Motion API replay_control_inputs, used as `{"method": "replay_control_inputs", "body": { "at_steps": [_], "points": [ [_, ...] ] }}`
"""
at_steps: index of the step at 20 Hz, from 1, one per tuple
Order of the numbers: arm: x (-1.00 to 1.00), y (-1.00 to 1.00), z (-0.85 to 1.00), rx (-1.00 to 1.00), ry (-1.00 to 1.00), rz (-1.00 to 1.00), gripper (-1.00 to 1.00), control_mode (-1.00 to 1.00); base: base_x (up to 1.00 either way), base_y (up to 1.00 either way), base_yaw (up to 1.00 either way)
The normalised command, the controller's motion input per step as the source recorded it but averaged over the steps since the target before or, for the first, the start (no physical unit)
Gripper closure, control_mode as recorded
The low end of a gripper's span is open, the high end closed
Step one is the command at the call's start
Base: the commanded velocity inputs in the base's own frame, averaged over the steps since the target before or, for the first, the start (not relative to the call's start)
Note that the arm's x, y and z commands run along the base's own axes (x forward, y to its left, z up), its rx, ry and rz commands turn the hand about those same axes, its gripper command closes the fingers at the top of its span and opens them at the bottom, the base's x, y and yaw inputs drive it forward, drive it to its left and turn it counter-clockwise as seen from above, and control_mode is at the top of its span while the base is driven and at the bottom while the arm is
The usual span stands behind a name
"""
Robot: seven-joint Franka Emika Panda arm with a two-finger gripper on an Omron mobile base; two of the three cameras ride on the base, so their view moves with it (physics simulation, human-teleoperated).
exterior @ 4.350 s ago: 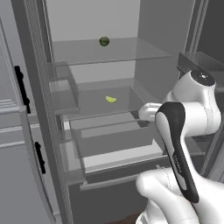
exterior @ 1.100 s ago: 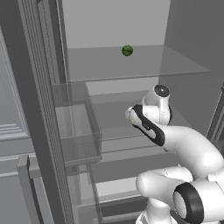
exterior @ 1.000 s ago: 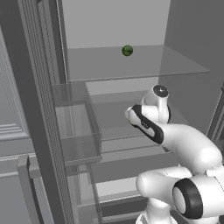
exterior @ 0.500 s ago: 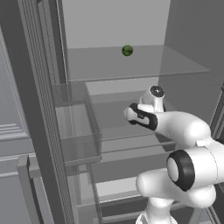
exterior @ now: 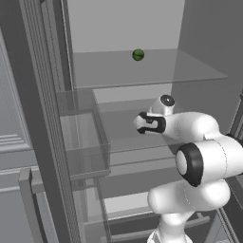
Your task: Grab a lemon wedge from the fridge and one ice cube from the ice bowl, and put them in the glass of lemonade.
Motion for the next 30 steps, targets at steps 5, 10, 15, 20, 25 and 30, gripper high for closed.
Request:
{"method": "replay_control_inputs", "body": {
  "at_steps": [5, 10, 15, 20, 25, 30],
  "points": [
    [-0.06, 0.0, -0.14, 0.0, 0.0, 0.05, -1.0, -1.0, 0.0, 0.0, 0.0],
    [0.14, 0.0, -0.17, 0.0, 0.0, 0.01, -1.0, -1.0, 0.0, 0.0, 0.0],
    [0.25, 0.0, -0.23, 0.0, 0.0, 0.0, -1.0, -1.0, 0.0, 0.0, 0.0],
    [0.01, 0.0, -0.48, -0.01, 0.02, 0.01, 1.0, -1.0, 0.0, 0.0, 0.0],
    [0.03, 0.0, -0.2, 0.0, -0.01, 0.01, 1.0, -1.0, 0.0, 0.0, 0.0],
    [-0.07, 0.0, 0.0, 0.0, 0.0, 0.0, 1.0, -1.0, 0.0, 0.0, 0.0]
  ]
}}
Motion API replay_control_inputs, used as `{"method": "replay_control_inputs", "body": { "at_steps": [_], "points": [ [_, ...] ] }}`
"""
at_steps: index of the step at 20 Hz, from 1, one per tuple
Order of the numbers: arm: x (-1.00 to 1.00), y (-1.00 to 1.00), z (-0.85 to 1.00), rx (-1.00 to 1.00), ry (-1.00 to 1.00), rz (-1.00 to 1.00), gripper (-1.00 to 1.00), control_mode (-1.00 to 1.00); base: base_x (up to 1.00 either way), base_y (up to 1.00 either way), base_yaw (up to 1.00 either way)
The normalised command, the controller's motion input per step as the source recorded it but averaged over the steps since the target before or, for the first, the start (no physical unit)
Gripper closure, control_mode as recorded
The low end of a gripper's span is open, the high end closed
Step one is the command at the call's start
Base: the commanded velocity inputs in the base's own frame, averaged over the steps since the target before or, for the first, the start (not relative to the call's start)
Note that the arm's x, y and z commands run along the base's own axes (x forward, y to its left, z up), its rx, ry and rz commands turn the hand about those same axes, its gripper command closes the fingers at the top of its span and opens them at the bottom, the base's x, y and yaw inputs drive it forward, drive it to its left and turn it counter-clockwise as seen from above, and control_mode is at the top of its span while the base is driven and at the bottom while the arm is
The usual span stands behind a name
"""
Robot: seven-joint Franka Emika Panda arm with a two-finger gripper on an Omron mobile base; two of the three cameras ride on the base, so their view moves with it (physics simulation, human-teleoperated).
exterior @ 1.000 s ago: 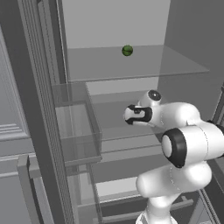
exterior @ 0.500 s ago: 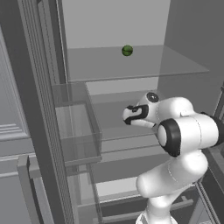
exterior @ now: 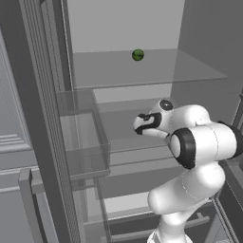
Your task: Grab a lemon wedge from the fridge and one ice cube from the ice bowl, and put them in the glass of lemonade.
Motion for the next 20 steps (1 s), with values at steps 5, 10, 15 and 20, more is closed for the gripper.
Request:
{"method": "replay_control_inputs", "body": {
  "at_steps": [5, 10, 15, 20],
  "points": [
    [-0.88, 0.0, 0.19, 0.01, -0.31, 0.0, 1.0, -1.0, 0.0, 0.0, 0.0],
    [-1.0, 0.0, 0.95, 0.01, -0.45, 0.0, 1.0, -1.0, 0.0, 0.0, 0.0],
    [-1.0, 0.0, 1.0, 0.0, -0.05, -0.07, 1.0, -1.0, 0.0, 0.0, 0.0],
    [-1.0, -0.02, 0.99, 0.0, 0.35, -0.11, 1.0, -1.0, 0.0, 0.0, 0.0]
  ]
}}
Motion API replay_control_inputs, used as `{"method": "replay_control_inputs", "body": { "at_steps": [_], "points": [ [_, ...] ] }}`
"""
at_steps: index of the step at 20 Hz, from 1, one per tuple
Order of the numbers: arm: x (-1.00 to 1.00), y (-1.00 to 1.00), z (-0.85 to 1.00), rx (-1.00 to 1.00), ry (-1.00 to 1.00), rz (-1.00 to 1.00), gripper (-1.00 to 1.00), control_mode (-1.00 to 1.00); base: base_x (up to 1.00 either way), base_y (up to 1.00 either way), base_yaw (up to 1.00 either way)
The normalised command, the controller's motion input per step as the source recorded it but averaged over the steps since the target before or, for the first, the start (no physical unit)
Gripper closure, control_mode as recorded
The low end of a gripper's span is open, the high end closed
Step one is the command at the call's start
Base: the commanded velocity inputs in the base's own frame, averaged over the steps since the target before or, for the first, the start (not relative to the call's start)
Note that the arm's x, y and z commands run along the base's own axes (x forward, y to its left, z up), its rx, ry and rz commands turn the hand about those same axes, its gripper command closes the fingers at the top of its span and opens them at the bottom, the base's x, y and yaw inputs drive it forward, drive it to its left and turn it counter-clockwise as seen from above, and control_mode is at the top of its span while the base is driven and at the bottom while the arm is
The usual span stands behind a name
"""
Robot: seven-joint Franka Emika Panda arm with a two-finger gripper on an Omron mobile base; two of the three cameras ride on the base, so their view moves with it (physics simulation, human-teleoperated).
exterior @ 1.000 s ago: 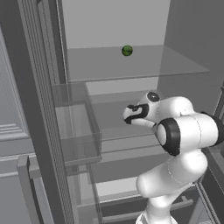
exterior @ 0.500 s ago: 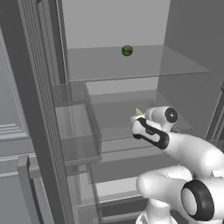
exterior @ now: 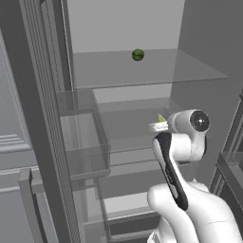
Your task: Grab a lemon wedge from the fridge and one ice cube from the ice bowl, and put them in the glass of lemonade.
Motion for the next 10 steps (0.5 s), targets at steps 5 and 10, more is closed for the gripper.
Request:
{"method": "replay_control_inputs", "body": {
  "at_steps": [5, 10],
  "points": [
    [-0.99, 0.0, 0.52, -0.11, 0.55, -0.01, 1.0, -1.0, 0.0, 0.0, 0.0],
    [-0.89, -0.02, 0.1, -0.05, 0.27, 0.0, 1.0, -1.0, 0.0, 0.0, 0.0]
  ]
}}
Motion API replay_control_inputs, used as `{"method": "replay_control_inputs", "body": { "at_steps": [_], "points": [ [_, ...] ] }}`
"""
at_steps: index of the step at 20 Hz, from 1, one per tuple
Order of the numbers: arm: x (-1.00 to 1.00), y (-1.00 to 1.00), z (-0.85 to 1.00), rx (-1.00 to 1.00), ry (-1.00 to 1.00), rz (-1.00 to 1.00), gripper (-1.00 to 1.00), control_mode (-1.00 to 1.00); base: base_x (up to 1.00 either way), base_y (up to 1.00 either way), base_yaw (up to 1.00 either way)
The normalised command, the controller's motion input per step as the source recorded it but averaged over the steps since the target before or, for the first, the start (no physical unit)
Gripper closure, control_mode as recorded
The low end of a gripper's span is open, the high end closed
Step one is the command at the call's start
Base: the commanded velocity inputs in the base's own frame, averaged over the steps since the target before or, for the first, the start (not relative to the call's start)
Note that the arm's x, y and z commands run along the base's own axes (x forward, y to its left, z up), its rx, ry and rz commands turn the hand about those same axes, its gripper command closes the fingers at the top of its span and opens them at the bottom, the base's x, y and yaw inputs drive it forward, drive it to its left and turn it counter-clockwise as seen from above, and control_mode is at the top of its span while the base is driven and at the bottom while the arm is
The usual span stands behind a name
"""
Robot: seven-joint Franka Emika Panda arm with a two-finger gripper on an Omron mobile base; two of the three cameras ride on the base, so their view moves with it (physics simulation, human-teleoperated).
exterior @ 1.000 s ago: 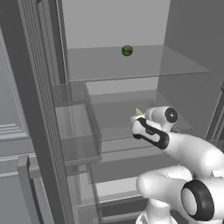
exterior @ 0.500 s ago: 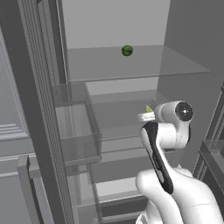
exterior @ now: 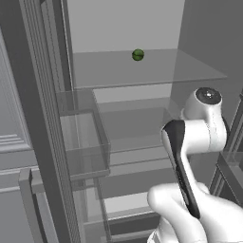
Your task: Grab a lemon wedge from the fridge and one ice cube from the ice bowl, and put them in the glass of lemonade.
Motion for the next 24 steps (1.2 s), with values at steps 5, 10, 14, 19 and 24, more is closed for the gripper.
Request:
{"method": "replay_control_inputs", "body": {
  "at_steps": [5, 10, 14, 19, 24],
  "points": [
    [-0.49, 0.02, 0.25, 0.02, -0.24, 0.03, 1.0, -1.0, 0.0, 0.0, 0.0],
    [-0.4, 0.03, 0.65, 0.01, -0.21, 0.0, 1.0, -1.0, 0.0, 0.0, 0.0],
    [-0.73, 0.05, 0.04, 0.01, -0.14, 0.04, 1.0, -1.0, 0.0, 0.0, 0.0],
    [0.0, 0.0, 0.0, 0.0, 0.0, 0.0, 1.0, 1.0, -1.0, 0.1, 0.14],
    [0.0, 0.0, 0.0, 0.0, 0.0, 0.0, 1.0, 1.0, -1.0, 0.07, 0.13]
  ]
}}
